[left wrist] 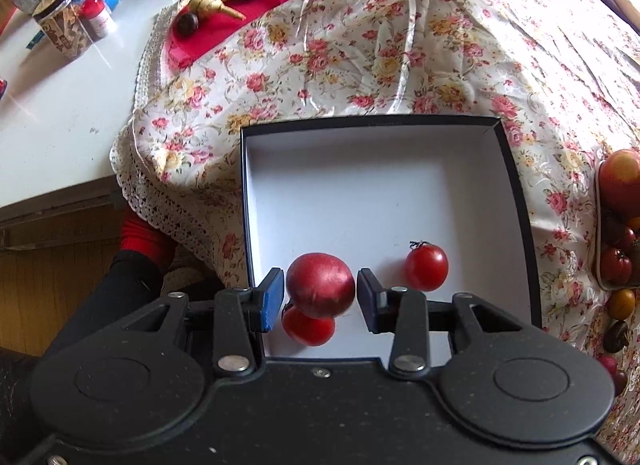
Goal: Organize fruits
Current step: 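Carry the red fruit and brown fruit into the white box and open both grippers, then reach the right gripper to the dark red plum and close on it, then grasp the red radish with the left gripper while the right gripper holds the plum, then carry the radish and plum into the white box and open both grippers, then reach the right gripper to the dark brown fruit and grasp it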
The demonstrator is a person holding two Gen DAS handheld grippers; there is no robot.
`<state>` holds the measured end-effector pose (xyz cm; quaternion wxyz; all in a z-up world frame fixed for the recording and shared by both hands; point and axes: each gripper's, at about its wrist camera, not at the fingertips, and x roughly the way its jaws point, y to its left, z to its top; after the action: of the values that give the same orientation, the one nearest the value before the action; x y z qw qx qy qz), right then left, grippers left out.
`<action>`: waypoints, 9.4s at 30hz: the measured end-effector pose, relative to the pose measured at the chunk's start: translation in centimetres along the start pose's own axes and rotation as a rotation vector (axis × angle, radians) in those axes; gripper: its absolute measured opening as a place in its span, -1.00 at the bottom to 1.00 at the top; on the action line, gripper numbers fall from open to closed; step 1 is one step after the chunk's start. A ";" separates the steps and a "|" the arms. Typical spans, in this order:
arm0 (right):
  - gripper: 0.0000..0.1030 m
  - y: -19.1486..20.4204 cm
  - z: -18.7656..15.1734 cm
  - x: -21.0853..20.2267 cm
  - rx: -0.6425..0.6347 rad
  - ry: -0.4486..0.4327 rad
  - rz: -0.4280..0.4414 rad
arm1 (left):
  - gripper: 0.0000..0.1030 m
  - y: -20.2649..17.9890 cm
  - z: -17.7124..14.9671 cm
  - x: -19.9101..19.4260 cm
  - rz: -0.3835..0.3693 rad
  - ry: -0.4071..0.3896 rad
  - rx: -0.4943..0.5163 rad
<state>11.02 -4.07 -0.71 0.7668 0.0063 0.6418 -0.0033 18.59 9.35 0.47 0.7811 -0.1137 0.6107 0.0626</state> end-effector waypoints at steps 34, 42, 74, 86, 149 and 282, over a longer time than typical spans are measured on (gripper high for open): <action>-0.21 -1.9 -0.7 0.2 0.036 0.009 0.065 | -0.07 0.2 -0.7 0.0 -0.087 0.044 -0.006; -0.21 -4.2 -1.4 -0.4 0.060 -0.006 0.098 | -0.07 -0.1 -0.8 0.3 -0.082 0.051 0.007; -0.21 -33.0 -6.1 -2.4 0.577 -0.175 -0.014 | -0.07 -13.1 -7.8 -3.3 -0.164 -0.095 0.493; -0.21 -30.8 -4.5 -2.3 0.493 -0.201 0.082 | -0.07 -20.1 -12.1 -2.9 -0.243 -0.020 0.595; -0.26 -33.6 -6.8 -1.1 0.515 -0.239 0.002 | -0.12 -28.5 -16.2 0.2 -0.074 -0.070 0.669; -0.11 -24.9 1.0 0.6 0.334 -0.259 0.048 | -0.11 -4.2 -4.6 -2.8 0.002 -0.100 0.215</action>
<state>11.74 -28.94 -1.23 0.8312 0.1478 0.5281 -0.0921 14.54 4.23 2.60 0.8182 -0.0252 0.5744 0.0032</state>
